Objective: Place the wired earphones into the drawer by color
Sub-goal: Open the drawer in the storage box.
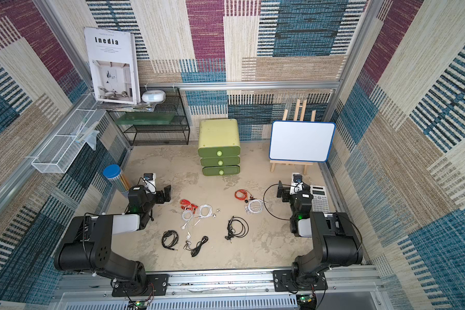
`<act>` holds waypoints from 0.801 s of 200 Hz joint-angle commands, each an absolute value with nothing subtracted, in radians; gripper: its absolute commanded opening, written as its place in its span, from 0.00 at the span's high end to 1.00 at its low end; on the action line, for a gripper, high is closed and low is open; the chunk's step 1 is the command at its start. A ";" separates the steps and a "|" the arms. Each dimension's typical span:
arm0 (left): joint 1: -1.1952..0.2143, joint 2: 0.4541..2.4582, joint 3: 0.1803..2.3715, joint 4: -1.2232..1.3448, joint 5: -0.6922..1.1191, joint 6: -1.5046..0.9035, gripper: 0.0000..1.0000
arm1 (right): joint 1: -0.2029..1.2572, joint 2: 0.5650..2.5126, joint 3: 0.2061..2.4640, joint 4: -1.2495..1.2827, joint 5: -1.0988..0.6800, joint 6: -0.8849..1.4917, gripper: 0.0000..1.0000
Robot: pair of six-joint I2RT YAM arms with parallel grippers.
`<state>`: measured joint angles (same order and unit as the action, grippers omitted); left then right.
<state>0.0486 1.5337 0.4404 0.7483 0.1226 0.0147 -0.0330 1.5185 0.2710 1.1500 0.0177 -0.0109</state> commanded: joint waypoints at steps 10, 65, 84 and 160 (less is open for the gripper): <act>0.049 1.508 0.459 0.712 0.035 -0.012 0.01 | -0.032 1.511 0.270 1.170 0.012 -0.006 0.01; 0.049 1.316 0.684 0.191 -0.003 -0.108 0.01 | -0.033 1.368 0.497 0.676 0.005 0.074 0.01; 0.049 1.257 0.687 0.166 0.072 -0.160 0.01 | -0.032 1.319 0.525 0.612 -0.069 0.143 0.01; 0.049 1.086 0.679 0.015 0.230 -0.480 0.01 | -0.032 1.088 0.636 0.402 -0.405 0.247 0.01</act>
